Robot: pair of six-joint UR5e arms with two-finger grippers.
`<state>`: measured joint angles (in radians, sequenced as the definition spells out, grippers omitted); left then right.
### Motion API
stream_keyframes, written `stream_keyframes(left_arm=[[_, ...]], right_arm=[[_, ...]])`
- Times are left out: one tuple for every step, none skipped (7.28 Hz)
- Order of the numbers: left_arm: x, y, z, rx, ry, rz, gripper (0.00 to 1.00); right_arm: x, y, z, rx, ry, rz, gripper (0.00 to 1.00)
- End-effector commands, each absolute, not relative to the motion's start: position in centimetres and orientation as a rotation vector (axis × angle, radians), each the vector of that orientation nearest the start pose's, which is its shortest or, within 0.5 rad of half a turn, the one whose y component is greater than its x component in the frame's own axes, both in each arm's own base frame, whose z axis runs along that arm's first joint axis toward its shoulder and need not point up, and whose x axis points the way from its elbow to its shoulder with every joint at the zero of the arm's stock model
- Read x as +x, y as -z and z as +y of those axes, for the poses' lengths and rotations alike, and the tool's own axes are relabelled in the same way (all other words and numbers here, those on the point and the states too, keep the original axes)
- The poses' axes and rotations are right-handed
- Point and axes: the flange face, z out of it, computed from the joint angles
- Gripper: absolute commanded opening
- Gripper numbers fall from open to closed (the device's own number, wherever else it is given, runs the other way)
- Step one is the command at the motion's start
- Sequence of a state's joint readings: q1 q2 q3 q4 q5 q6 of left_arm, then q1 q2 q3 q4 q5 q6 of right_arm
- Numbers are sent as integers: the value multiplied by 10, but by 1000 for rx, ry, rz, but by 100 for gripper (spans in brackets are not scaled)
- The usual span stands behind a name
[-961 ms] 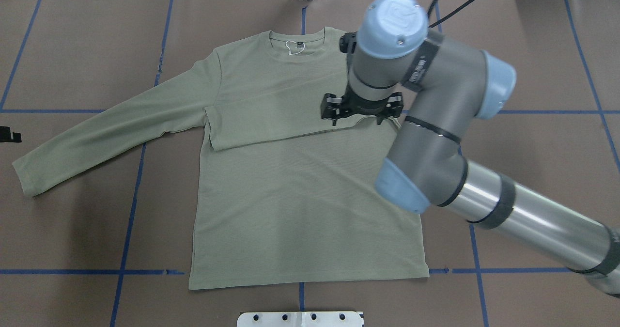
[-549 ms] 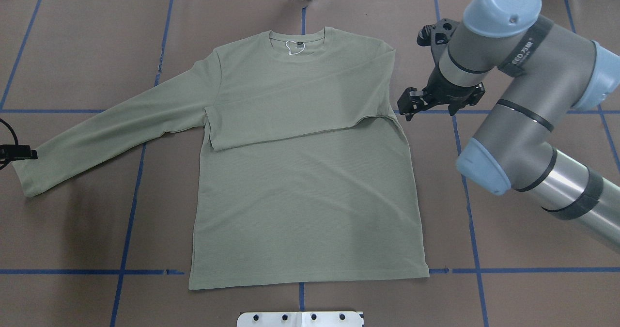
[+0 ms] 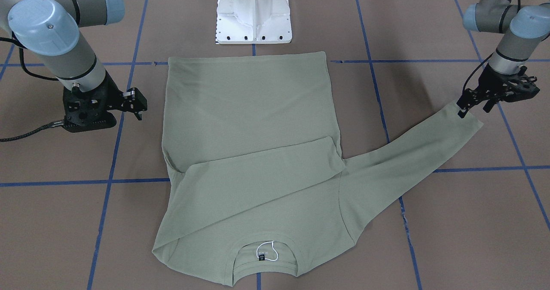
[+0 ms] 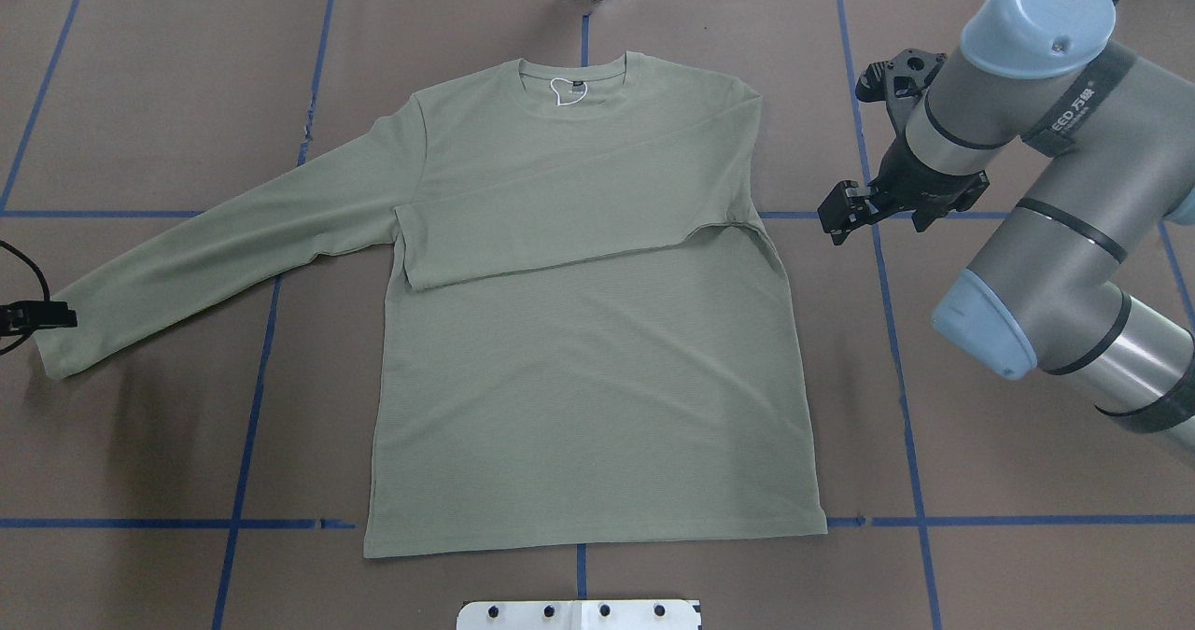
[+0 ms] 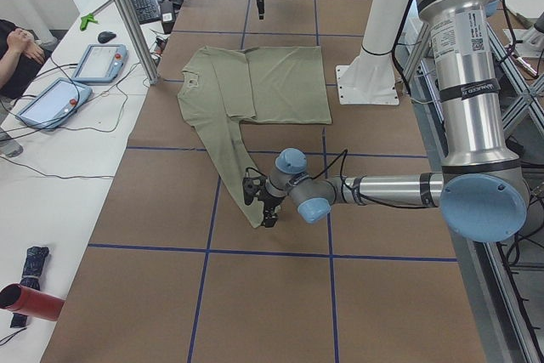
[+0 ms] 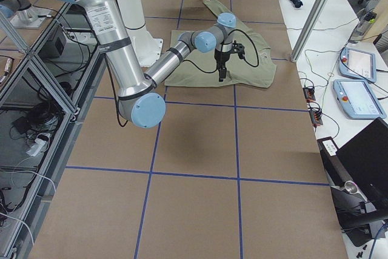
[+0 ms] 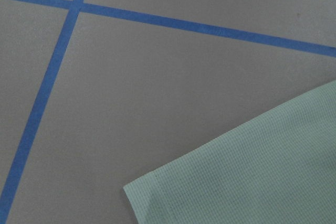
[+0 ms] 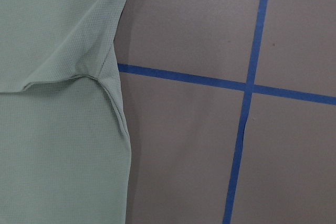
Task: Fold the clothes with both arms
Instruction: 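Lower the left gripper onto the other sleeve cuff and grasp it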
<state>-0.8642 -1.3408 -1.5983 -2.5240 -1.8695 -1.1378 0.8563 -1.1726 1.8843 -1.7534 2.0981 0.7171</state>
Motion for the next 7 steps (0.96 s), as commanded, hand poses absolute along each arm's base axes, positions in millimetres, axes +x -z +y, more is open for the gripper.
stream_keyframes(left_arm=[[200,-664,-388,212,288,757,98],[200,-667,-387,208,289,753,98],[200,-668,-387,208,289,753,96],[201,-668,-387,207,289,753,92],[201,-668,-387,207,289,753,87],[201,-668,-387,205,290,754,81],[201,-669,-387,204,290,753,79]], right_arm=[[-323,-325,-501,48,134,-725,100],[-323,-325,-501,48,134,-725,100],[-323,-325,-501,48,134,-725,100],[-323,-325,-501,49,134,-724,100],[-323,-325,-501,49,132,-724,100],[-323,-325,-501,49,132,-724,100],[-323,-324,-501,49,133,-726,100]])
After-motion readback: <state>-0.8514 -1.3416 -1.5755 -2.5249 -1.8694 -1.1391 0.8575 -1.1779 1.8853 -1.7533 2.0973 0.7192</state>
